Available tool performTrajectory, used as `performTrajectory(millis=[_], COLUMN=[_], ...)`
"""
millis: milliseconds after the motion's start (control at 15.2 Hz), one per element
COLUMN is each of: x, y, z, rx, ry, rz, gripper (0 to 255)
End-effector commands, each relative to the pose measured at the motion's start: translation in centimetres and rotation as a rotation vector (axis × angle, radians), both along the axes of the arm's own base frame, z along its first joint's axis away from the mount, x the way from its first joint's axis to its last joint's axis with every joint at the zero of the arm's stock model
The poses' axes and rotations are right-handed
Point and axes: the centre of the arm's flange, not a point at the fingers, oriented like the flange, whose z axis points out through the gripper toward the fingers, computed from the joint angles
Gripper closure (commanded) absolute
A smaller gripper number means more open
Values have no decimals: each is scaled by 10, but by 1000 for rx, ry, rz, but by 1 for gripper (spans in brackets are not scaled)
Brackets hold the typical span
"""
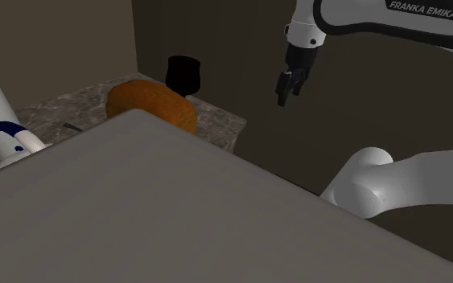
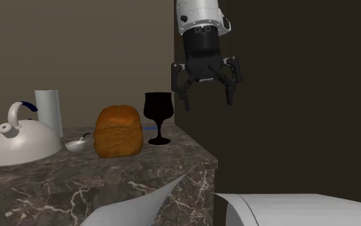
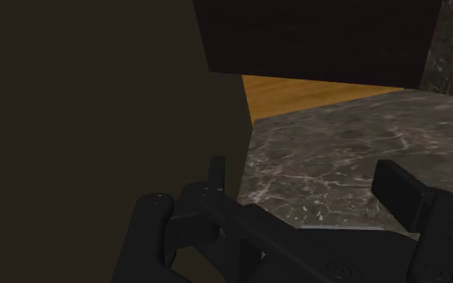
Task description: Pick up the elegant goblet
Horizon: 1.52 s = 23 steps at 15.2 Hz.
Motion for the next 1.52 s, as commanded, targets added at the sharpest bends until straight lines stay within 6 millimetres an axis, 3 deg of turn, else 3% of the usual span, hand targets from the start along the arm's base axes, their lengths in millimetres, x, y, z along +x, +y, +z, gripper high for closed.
performTrajectory(millis=[0,1452], x=[0,276], y=[0,79], z=[0,22], rx=[0,48], ry=[0,1], rz=[0,-1], gripper=[0,0])
